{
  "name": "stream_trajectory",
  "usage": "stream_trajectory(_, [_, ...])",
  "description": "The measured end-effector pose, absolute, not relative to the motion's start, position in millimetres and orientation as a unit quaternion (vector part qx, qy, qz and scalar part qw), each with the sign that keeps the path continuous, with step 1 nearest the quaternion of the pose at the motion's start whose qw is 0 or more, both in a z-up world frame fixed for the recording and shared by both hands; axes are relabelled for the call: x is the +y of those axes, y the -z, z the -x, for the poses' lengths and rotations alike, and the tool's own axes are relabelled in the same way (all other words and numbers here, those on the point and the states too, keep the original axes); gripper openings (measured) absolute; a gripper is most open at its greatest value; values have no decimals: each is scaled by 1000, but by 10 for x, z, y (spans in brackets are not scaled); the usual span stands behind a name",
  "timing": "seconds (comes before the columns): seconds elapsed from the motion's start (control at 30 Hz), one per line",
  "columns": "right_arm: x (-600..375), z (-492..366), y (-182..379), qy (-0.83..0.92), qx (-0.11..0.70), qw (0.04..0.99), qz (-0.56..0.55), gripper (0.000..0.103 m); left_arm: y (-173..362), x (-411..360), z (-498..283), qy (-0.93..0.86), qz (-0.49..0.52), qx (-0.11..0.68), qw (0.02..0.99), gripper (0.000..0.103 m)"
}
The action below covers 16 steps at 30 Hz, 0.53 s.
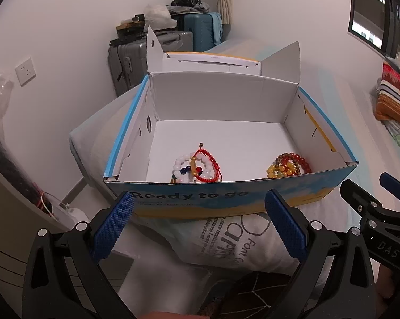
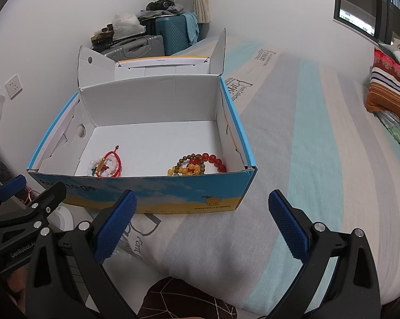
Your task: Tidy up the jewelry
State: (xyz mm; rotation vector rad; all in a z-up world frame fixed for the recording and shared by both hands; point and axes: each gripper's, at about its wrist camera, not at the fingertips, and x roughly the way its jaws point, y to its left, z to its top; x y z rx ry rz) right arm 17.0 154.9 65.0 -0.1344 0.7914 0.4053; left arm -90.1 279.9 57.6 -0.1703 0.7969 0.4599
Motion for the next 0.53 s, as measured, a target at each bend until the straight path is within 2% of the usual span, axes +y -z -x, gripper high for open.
stream_trajectory(0.53, [1546,-177,-631,-197,384,900,63,95,-589,2791,930,-221,84,380,894,97])
